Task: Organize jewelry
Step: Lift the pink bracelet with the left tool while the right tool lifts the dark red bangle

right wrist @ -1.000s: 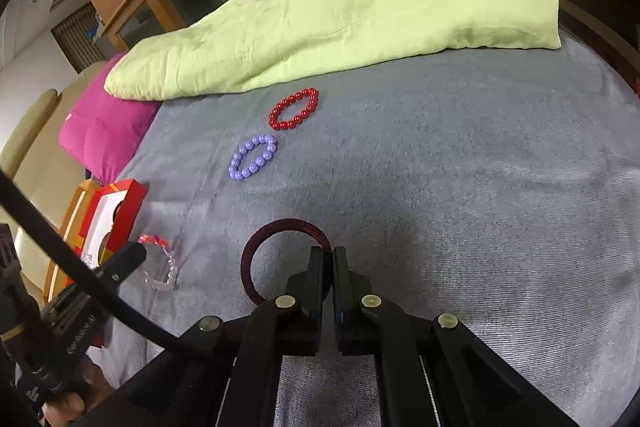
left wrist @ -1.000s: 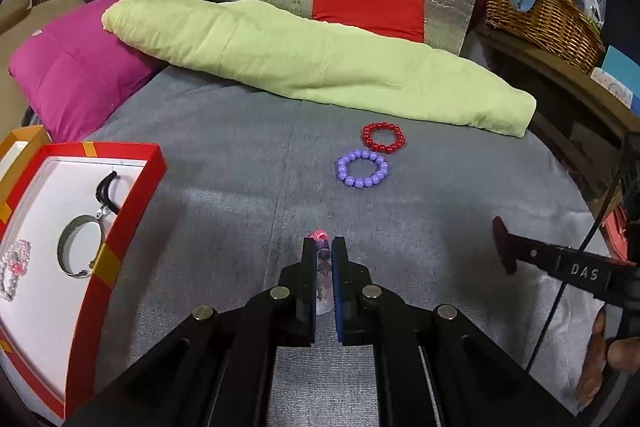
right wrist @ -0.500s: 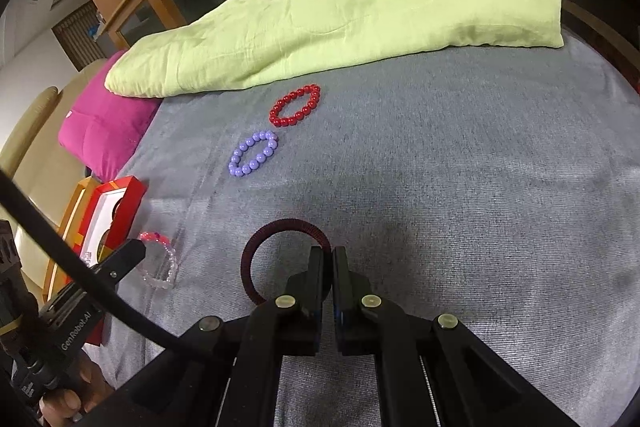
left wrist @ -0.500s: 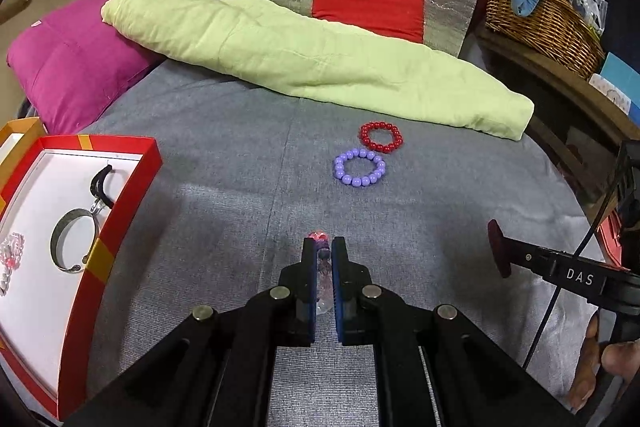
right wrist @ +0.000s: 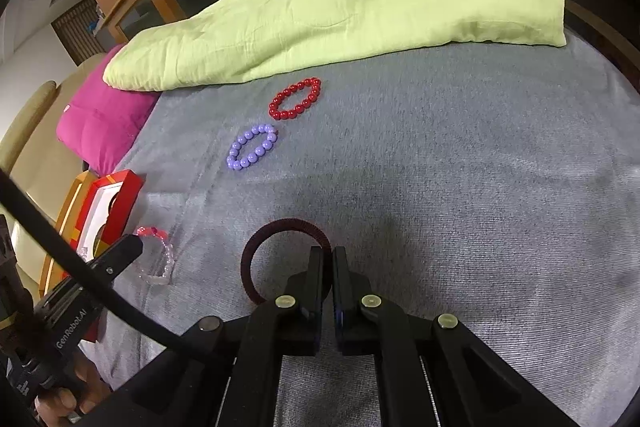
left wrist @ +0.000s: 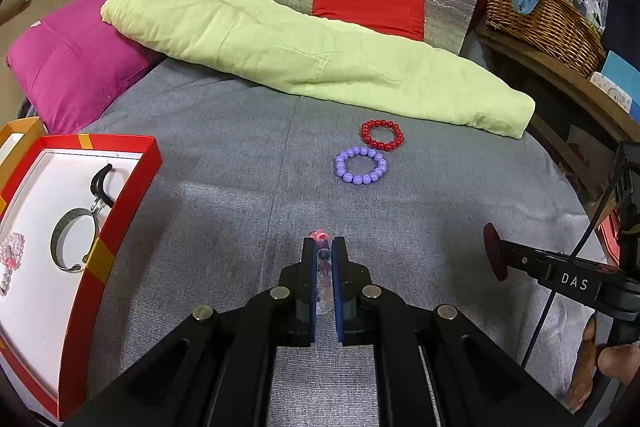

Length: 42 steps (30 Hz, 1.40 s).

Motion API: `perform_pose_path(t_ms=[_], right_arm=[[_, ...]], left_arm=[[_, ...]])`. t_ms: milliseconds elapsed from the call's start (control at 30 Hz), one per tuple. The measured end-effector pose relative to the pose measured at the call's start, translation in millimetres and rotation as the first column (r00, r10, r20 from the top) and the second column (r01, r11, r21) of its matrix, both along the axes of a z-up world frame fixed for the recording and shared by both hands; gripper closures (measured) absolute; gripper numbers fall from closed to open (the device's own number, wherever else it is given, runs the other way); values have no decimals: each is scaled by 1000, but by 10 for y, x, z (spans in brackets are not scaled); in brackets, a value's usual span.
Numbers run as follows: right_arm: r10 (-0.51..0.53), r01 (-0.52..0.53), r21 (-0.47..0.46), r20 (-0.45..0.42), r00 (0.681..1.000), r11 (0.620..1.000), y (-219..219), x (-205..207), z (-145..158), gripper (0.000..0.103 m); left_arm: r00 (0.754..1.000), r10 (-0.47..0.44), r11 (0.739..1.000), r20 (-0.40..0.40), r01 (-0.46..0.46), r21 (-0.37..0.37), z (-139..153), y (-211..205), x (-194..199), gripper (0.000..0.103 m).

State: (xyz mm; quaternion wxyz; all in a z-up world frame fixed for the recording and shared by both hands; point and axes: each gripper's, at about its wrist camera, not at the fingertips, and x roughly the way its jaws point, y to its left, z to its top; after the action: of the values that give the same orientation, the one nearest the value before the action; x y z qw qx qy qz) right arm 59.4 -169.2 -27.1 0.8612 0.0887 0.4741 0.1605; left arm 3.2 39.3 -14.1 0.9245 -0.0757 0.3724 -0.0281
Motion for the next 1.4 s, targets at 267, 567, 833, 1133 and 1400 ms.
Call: perform_pose_path(t_ms=[267, 567, 833, 1133, 1400], right_arm=[[2, -2, 0, 1, 1000, 1000, 11, -1, -3, 99], [5, -5, 0, 6, 1000, 1000, 23, -11, 0, 99], [9, -9, 0, 6, 1000, 1000, 36, -12, -1, 99], [15, -15, 3, 7, 1000, 1000, 23, 0, -2, 99], [21, -21, 0, 6, 1000, 1000, 31, 10, -21, 99]], left_arm=[[1000, 3, 1000, 2, -3, 2, 1, 1, -1, 96], [1000, 5, 1000, 6, -5, 1, 5, 9, -3, 96], [1000, 5, 1000, 7, -6, 0, 8, 11, -3, 96], [1000, 5, 1000, 9, -5, 4, 17, 3, -10, 96], [1000, 6, 1000, 9, -6, 3, 20, 0, -14, 96]])
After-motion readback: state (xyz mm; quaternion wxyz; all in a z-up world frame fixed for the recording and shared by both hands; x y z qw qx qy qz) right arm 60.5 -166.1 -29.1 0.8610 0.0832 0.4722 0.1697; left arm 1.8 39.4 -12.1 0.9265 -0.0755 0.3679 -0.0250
